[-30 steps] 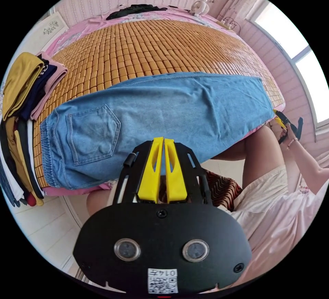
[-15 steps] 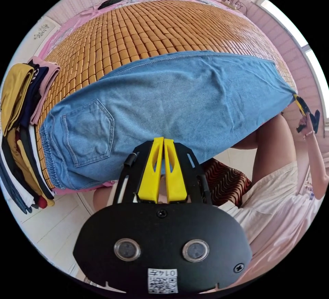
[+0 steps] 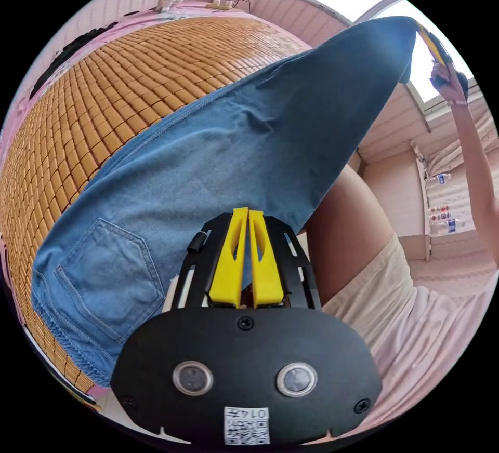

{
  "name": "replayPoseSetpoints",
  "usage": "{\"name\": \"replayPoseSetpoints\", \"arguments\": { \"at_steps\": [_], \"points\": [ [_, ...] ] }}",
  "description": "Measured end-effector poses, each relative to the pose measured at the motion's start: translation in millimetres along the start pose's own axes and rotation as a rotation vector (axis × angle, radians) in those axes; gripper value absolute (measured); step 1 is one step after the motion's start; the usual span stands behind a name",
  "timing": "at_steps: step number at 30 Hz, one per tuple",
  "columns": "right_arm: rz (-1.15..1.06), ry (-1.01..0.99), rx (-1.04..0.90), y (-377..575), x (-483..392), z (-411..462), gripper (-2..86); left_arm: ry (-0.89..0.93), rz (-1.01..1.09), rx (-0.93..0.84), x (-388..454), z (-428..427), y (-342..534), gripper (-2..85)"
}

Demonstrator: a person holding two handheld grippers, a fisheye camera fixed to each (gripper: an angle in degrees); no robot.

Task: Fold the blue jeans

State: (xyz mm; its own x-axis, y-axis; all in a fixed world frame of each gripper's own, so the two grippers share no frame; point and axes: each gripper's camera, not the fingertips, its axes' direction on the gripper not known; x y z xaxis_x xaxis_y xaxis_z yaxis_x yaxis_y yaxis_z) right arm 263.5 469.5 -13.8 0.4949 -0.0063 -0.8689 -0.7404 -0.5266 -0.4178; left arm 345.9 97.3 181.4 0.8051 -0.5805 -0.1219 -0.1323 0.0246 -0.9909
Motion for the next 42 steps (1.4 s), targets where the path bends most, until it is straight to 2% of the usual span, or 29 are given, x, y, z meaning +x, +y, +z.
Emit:
{"name": "replayPoseSetpoints", "arguments": {
  "at_steps": [5, 7, 9, 10, 12, 15, 19, 23, 32, 36, 39, 42],
  "points": [
    [-0.272, -0.281, -0.203, -2.6, -128.0, 96.0, 2.8, 0.135, -0.038, 0.183, -1.0, -50.2, 19.9, -0.9],
    [-0.325, -0.398, -0.332, 26.0, -178.0, 142.6, 3.7, 0.102, -0.096, 0.263, -19.3, -92.5, 65.9, -0.9],
    [-0.373, -0.51, -0.549, 94.1, -238.2, 207.6, 6.8, 0.022, -0.167, 0.279, -36.3, -122.5, 110.1, -0.7],
    [-0.383, -0.527, -0.612, 115.0, -250.4, 223.2, 7.8, -0.029, -0.225, 0.279, -48.1, -139.1, 141.6, -0.6],
    [-0.357, -0.509, -0.887, 201.1, -281.8, 278.1, 8.4, -0.068, -0.324, 0.247, -67.3, -154.9, 186.0, 0.0],
    [-0.347, -0.47, -1.116, 266.1, -301.1, 314.5, 8.6, -0.025, -0.458, 0.222, -92.5, -166.0, 238.6, 3.3],
    [-0.302, -0.437, -1.151, 273.2, -309.0, 337.4, 7.7, -0.027, -0.5, 0.302, -95.7, -174.0, 259.4, 5.7],
    [-0.319, -0.335, -1.137, 256.2, -321.3, 374.9, 7.6, 0.001, -0.437, 0.342, -87.0, -161.8, 237.0, 7.8],
    [-0.473, -0.112, -1.133, 257.6, -390.1, 501.0, 11.1, -0.117, -0.371, 0.175, -64.2, -97.4, 169.7, 10.1],
    [-0.514, 0.026, -1.191, 282.3, -403.4, 535.5, 9.3, -0.261, -0.341, 0.164, -40.2, -98.1, 165.1, 9.9],
    [-0.496, 0.009, -1.158, 279.9, -404.1, 534.7, 6.9, -0.282, -0.359, 0.169, -36.9, -93.5, 164.0, 9.9],
    [-0.391, -0.029, -1.148, 269.7, -394.5, 531.7, 3.4, -0.222, -0.342, 0.187, -35.7, -87.1, 163.9, 6.7]
  ]
}}
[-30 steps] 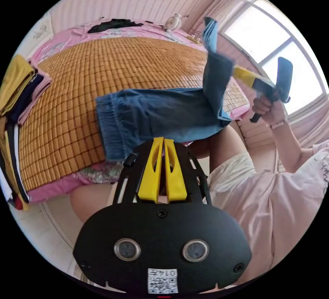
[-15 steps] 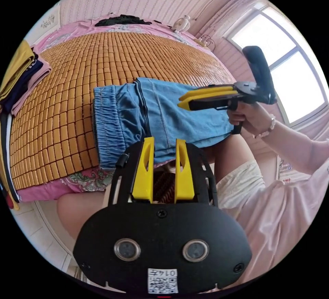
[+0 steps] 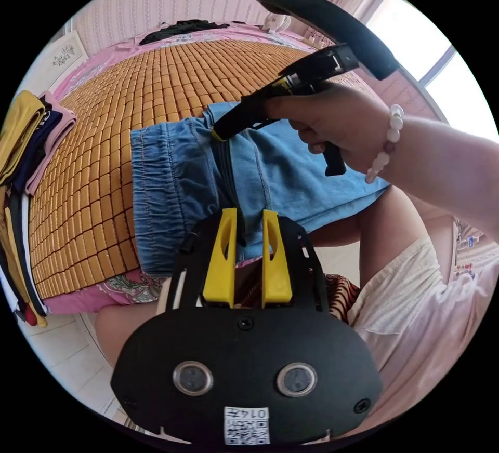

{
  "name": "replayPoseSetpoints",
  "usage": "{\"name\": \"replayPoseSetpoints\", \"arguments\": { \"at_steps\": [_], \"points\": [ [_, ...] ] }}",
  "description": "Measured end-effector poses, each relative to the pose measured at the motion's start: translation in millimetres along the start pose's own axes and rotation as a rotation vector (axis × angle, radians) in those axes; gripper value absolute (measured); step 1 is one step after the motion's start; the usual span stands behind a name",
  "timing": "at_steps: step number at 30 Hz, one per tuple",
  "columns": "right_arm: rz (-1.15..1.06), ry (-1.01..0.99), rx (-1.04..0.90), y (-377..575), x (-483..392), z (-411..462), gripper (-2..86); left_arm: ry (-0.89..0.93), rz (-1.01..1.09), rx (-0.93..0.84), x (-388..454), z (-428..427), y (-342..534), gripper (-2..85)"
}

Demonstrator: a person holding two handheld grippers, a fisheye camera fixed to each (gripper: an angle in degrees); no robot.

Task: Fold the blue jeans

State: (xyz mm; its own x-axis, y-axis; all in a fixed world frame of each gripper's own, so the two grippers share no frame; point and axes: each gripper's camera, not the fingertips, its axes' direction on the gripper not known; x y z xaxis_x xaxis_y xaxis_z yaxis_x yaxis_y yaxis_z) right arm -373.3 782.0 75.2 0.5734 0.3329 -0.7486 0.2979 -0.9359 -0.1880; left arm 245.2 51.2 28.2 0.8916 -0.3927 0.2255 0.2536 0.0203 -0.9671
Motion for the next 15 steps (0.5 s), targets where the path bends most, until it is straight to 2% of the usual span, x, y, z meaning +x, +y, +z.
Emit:
{"name": "replayPoseSetpoints", "arguments": {
  "at_steps": [5, 11, 15],
  "points": [
    [0.035, -0.088, 0.101, 15.7, 16.8, -31.6, 1.8, -0.044, 0.062, 0.011, 24.4, -16.6, 0.3, 3.7],
    [0.171, -0.167, 0.317, 51.1, 34.8, -92.8, 1.4, -0.051, 0.162, 0.146, 72.2, -58.2, 2.0, 2.5],
    [0.079, -0.195, 0.407, 40.5, 7.7, -130.3, 2.1, -0.001, 0.151, 0.256, 79.7, -105.2, 5.5, 2.2]
  ]
}}
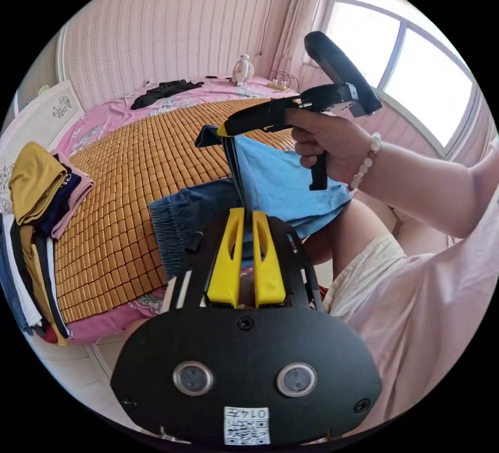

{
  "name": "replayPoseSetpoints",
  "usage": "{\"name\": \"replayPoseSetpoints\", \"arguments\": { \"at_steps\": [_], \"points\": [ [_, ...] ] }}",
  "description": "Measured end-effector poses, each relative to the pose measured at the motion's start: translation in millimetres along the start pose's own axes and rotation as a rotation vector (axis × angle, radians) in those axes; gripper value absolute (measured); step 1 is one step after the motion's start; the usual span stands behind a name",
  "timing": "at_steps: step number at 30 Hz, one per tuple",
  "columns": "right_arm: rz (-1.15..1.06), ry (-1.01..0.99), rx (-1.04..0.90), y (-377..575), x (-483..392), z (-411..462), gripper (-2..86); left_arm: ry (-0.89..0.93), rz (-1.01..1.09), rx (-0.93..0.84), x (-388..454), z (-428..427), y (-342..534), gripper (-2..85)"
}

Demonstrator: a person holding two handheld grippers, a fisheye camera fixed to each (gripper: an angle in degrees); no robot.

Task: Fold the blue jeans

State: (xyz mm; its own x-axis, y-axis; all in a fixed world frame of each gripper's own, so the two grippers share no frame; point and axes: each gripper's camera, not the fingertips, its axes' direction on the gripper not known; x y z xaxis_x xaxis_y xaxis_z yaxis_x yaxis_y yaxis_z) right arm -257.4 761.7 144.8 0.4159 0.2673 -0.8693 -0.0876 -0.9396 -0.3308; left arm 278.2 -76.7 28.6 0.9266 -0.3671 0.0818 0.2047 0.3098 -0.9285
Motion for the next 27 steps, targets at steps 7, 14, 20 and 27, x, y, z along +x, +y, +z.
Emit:
{"name": "replayPoseSetpoints", "arguments": {
  "at_steps": [7, 14, 20, 27],
  "points": [
    [-0.075, -0.129, -0.221, -18.1, -30.5, 91.7, 5.2, -0.136, -0.258, -0.144, -56.8, -18.6, 43.4, 6.3],
    [-0.165, 0.12, -0.296, 38.4, 16.1, 58.4, 0.6, -0.145, -0.227, -0.186, -40.6, 0.5, 45.5, 5.2],
    [-0.062, 0.281, -0.436, 69.9, 83.5, 40.3, -0.2, 0.094, 0.005, -0.186, 27.7, 76.6, -20.2, 4.3],
    [-0.207, 0.345, -0.516, 13.4, 94.6, 96.4, -0.4, 0.137, 0.254, -0.293, 118.8, 197.5, -90.1, -0.6]
  ]
}}
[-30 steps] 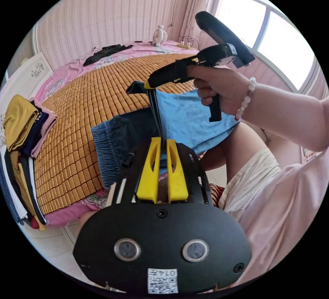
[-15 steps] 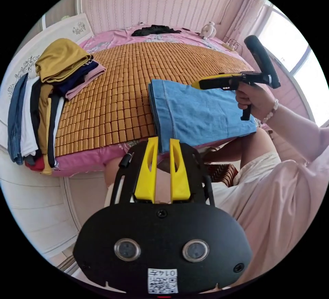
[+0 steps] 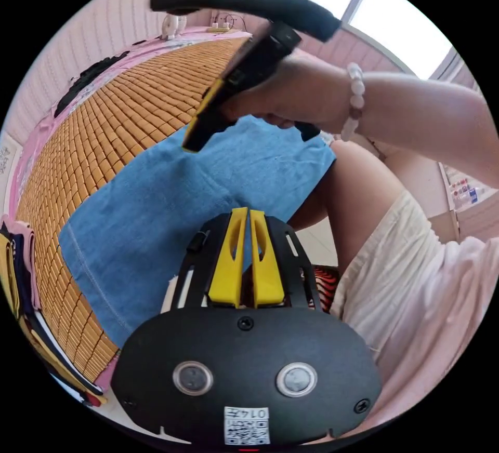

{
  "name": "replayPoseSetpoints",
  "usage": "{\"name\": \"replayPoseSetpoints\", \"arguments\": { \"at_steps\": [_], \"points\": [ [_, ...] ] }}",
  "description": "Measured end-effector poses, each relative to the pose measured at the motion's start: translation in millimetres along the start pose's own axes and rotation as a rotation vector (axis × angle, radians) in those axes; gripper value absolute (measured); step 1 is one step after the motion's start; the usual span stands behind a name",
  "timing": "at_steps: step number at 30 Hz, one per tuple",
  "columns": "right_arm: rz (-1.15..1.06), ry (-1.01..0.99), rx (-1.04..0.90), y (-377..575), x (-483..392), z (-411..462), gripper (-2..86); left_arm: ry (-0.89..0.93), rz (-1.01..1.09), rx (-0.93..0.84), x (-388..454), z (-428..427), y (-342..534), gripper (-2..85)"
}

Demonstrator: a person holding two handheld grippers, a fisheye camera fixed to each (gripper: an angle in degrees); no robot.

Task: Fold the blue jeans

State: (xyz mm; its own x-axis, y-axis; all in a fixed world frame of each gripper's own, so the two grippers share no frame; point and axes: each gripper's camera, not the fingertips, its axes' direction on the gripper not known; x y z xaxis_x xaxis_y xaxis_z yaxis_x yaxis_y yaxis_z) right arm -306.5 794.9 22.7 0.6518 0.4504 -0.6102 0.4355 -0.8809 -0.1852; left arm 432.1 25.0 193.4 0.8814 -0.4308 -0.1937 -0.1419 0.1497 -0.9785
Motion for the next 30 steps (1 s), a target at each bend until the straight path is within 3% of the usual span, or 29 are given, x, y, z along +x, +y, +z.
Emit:
{"name": "replayPoseSetpoints", "arguments": {
  "at_steps": [2, 6, 13, 18, 24, 30],
  "points": [
    [-0.035, 0.013, -0.063, -12.2, 3.1, 17.2, -0.4, -0.048, 0.019, -0.092, 1.5, 29.3, -14.6, -0.8],
    [-0.15, -0.056, -0.211, -30.8, 18.0, 13.5, -0.4, 0.005, 0.011, -0.096, -2.3, 43.7, -31.5, -1.0],
    [-0.065, -0.087, -0.103, -13.3, 55.5, 21.5, -0.2, 0.004, 0.026, -0.112, 11.2, 67.8, -56.8, -0.8],
    [0.176, -0.178, 0.144, 112.0, 117.0, -24.7, 1.5, 0.065, -0.022, -0.088, -1.7, 63.0, -69.0, 0.2],
    [0.602, -0.302, 0.154, 289.7, 184.1, -6.3, 10.3, 0.046, 0.023, -0.016, -17.3, 42.3, -110.5, 5.4],
    [0.698, -0.41, 0.043, 350.6, 197.4, 36.4, 12.6, 0.067, 0.07, 0.024, -27.4, 50.3, -200.0, 7.0]
  ]
}}
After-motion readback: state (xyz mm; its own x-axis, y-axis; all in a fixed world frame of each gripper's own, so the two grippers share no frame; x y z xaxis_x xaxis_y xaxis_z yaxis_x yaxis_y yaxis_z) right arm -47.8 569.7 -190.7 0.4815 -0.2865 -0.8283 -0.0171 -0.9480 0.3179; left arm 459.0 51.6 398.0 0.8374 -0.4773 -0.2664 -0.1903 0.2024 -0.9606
